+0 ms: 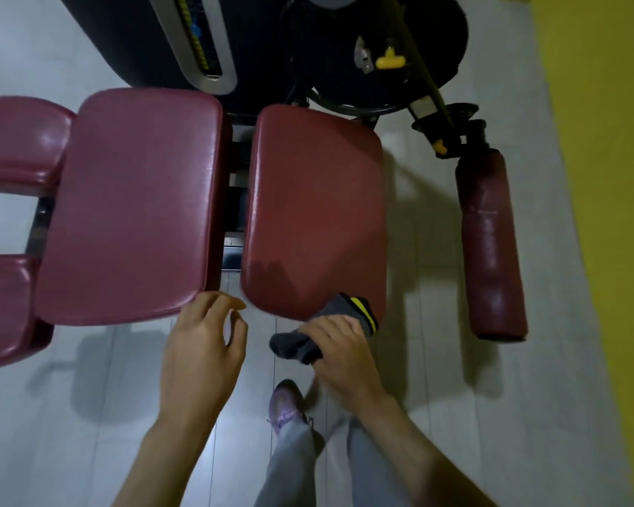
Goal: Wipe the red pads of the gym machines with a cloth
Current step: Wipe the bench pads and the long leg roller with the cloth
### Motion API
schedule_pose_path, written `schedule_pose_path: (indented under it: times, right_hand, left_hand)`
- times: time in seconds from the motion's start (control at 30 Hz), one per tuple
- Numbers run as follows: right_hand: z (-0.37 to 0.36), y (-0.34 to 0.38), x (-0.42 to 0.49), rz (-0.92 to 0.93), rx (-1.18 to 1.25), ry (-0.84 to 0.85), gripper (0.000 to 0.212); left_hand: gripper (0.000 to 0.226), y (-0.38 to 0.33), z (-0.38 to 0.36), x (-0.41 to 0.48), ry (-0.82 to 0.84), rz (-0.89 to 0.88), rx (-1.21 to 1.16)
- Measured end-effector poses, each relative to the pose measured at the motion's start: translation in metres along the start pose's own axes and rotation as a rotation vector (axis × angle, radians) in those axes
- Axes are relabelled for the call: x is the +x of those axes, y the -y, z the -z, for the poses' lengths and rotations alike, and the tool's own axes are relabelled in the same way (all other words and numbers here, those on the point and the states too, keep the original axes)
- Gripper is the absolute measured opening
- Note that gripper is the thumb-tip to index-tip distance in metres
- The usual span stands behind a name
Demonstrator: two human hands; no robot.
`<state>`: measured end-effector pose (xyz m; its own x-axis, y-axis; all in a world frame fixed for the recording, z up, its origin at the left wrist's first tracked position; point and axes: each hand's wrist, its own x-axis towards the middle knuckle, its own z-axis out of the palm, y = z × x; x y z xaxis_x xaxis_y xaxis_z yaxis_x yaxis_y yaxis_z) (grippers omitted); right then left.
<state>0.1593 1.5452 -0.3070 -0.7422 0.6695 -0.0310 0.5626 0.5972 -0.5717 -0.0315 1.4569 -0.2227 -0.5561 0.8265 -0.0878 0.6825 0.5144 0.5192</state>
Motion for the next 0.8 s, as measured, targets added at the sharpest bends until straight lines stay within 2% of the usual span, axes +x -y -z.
schedule_pose_path:
  times: [0.07, 0.17, 0.3, 0.4, 0.5, 0.57, 0.67, 0.73, 0.8]
  right_hand:
    - [0.015, -0.018, -0.023, -0.216, 0.159, -0.041, 0.04]
    - [0.047, -0.046, -0.052, -0.57, 0.487, -0.158, 0.032]
    - [0.105, -0.078, -0.091, -0.819, 0.778, -0.401, 0.014]
    - [0.14, -0.103, -0.119, -0.867, 0.922, -0.483, 0.013]
    - [0.182, -0.134, -0.151, -0.877, 1.016, -0.557, 0.016]
    - [0.211, -0.152, -0.174, -0.892, 1.093, -0.577, 0.019]
    - [0.256, -0.178, -0.204, -0.95, 1.168, -0.601, 0.023]
    - [0.287, -0.196, -0.217, -1.0, 1.28, -0.647, 0.03]
    - [0.316, -0.214, -0.224, -0.999, 1.451, -0.672, 0.035]
  left_hand:
    - [0.015, -0.013, -0.008, -0.01, 0.017, -0.028, -0.013]
    - [0.017, -0.043, -0.029, -0.023, 0.068, -0.089, -0.014]
    - [0.022, -0.109, -0.06, -0.048, 0.204, -0.271, -0.117]
    - [0.024, -0.174, -0.078, -0.067, 0.352, -0.437, -0.241]
    - [0.023, -0.252, -0.116, -0.089, 0.391, -0.518, -0.246]
    - [0.028, -0.296, -0.142, -0.1, 0.377, -0.414, -0.292]
    - [0.057, -0.356, -0.165, -0.112, 0.524, -0.135, -0.49]
    - [0.069, -0.389, -0.174, -0.117, 0.664, -0.114, -0.613]
    - [0.071, -0.415, -0.182, -0.117, 0.738, -0.184, -0.645]
